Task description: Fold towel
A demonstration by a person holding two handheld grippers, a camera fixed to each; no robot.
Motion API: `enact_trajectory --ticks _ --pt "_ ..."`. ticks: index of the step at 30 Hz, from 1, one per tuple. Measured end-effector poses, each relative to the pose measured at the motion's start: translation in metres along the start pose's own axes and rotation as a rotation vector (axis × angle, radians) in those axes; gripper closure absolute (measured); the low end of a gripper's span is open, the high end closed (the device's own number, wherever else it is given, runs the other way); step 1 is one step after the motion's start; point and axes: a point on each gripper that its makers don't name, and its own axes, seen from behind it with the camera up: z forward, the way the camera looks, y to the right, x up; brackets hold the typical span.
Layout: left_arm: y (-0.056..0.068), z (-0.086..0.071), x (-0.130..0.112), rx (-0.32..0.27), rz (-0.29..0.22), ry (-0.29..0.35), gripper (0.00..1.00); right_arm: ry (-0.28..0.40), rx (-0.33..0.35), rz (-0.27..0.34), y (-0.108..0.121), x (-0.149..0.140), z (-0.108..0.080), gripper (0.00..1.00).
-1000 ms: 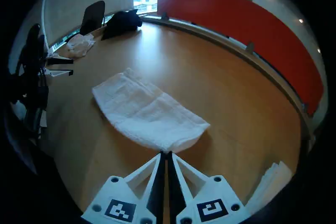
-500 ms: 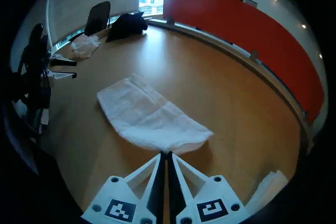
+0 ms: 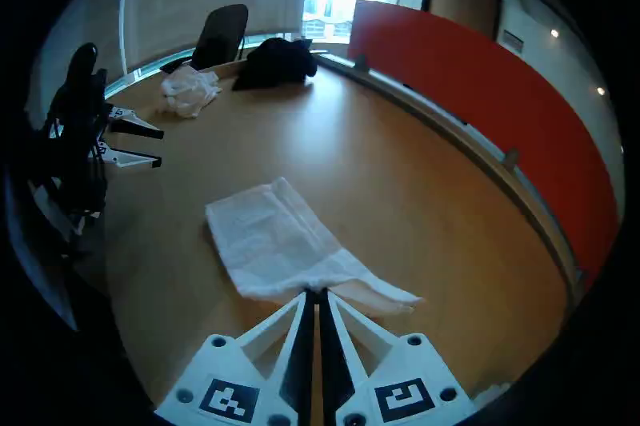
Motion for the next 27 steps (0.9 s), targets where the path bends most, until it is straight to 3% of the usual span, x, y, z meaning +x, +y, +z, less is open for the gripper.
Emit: enact_trajectory --ticks 17,27 --pt "-0.004 -0.008 -0.006 0.018 -0.035 0.008 0.04 -0.001 0.148 -0.132 -0.044 0.043 0.043 0.97" --pt "0.001 -0.009 -0.014 0.012 -0.038 0.005 0.04 -0.034 0.266 -0.16 -0.09 0.05 0.095 0.96"
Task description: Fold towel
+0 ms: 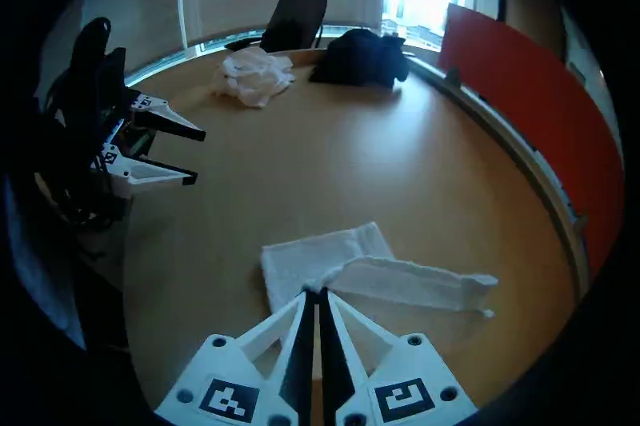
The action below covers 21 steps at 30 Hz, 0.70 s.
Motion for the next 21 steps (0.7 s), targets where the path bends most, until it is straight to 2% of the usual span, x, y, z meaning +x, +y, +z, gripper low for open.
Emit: enact_trajectory --ticks 5,8,21 --pt "0.004 0.001 -0.002 -0.006 0.001 -0.003 0.04 -0.024 0.062 0.031 -0.016 -0.005 0.039 0.97" --pt "0.004 0.002 -0.002 -0.006 0.002 -0.003 0.03 -0.038 0.077 0.042 -0.02 -0.01 0.052 0.97" --pt "0.002 0.002 -0.002 -0.006 0.006 -0.008 0.04 -0.029 0.076 0.051 -0.02 -0.011 0.051 0.95"
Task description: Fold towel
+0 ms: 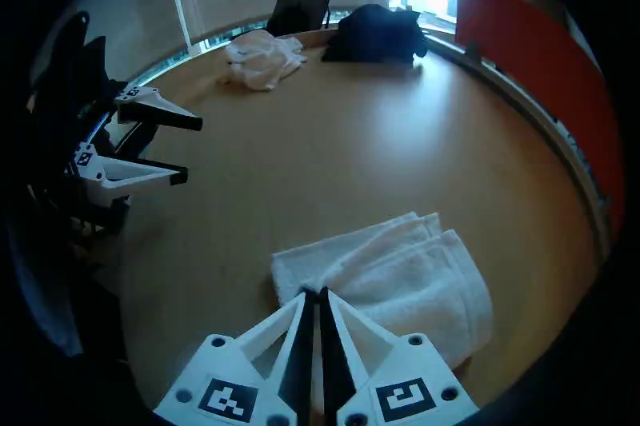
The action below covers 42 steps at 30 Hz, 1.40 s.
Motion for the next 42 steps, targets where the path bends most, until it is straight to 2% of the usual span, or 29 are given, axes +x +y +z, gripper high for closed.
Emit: enact_trajectory --ticks 5,7,12,15,26,42 --pt "0.0 -0.001 0.0 -0.001 0.003 -0.001 0.04 0.008 -0.002 0.0 0.0 0.001 -0.002 0.92" --pt "0.0 -0.001 0.0 -0.001 0.004 -0.001 0.04 0.015 -0.002 -0.001 0.0 0.003 -0.004 0.85" --pt "0.0 -0.002 0.001 0.0 0.004 0.0 0.04 0.028 -0.001 0.001 0.0 0.004 -0.01 0.51" --pt "0.0 -0.001 0.001 0.001 0.005 0.0 0.04 0.031 0.001 0.006 -0.001 0.003 -0.013 0.35" --pt "0.002 0.0 0.002 -0.005 0.009 0.004 0.04 0.031 -0.04 0.032 0.0 -0.013 -0.027 0.35" --pt "0.002 0.001 0.005 -0.008 0.01 0.006 0.03 -0.002 -0.09 0.081 -0.002 -0.053 -0.053 0.35"
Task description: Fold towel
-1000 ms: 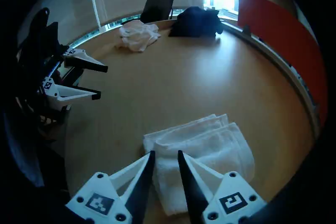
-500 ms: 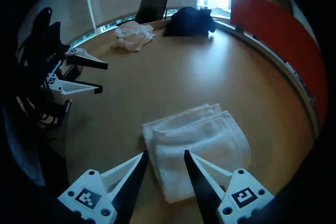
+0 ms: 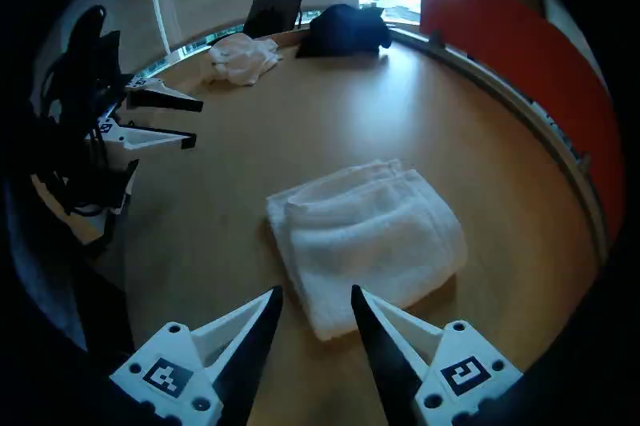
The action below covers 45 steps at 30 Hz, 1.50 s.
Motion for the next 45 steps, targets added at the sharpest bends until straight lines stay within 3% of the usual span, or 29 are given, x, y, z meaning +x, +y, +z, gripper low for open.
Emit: enact_trajectory --ticks 23,35,43,45 --pt "0.001 0.001 -0.003 -0.002 0.005 -0.008 0.04 -0.05 -0.061 0.066 0.005 -0.041 -0.001 0.36" --pt "-0.001 0.001 -0.004 0.0 0.004 -0.009 0.03 -0.046 -0.103 0.1 0.01 -0.045 0.005 0.72" --pt "-0.001 0.002 -0.004 -0.002 0.005 -0.01 0.03 -0.044 -0.114 0.109 0.011 -0.045 0.004 0.74" --pt "-0.002 0.002 -0.004 -0.002 0.005 -0.01 0.04 -0.044 -0.119 0.112 0.012 -0.045 0.004 0.79"
